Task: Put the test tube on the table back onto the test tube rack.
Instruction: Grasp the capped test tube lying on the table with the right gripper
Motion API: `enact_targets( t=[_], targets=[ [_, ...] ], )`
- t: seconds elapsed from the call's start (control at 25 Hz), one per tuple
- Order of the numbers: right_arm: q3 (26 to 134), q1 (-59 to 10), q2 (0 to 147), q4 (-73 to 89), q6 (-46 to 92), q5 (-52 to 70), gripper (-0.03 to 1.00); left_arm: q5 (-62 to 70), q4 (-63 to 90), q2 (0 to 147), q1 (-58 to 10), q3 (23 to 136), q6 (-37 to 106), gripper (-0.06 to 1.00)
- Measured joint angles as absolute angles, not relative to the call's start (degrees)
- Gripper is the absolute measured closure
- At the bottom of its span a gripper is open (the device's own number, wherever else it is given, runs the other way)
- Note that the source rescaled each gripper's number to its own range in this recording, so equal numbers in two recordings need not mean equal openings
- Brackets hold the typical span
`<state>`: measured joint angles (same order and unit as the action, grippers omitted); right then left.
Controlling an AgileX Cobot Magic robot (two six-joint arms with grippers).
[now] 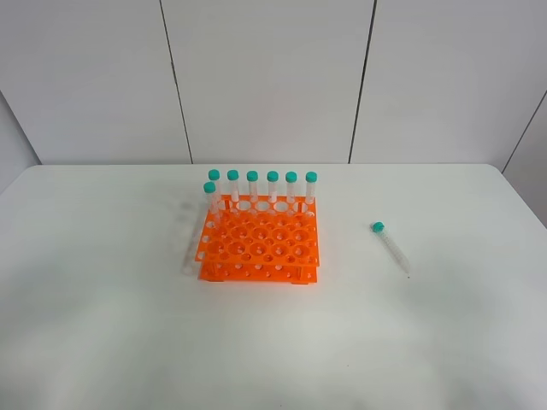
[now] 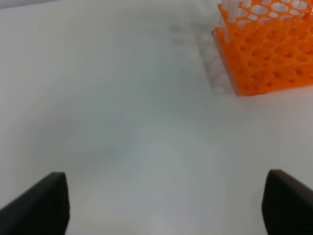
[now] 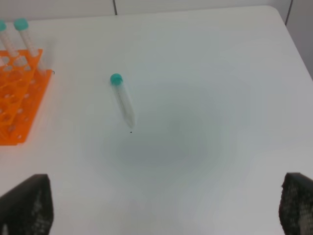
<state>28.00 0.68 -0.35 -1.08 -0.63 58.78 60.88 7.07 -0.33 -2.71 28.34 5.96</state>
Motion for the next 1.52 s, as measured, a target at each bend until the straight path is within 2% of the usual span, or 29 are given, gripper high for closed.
enact_targets(
  t=[1.52],
  targets=[
    [28.0, 0.7, -0.4, -1.1, -0.6, 58.8, -0.03, 60.9, 7.1, -0.3, -2.7, 28.3, 6.0, -0.06]
  ],
)
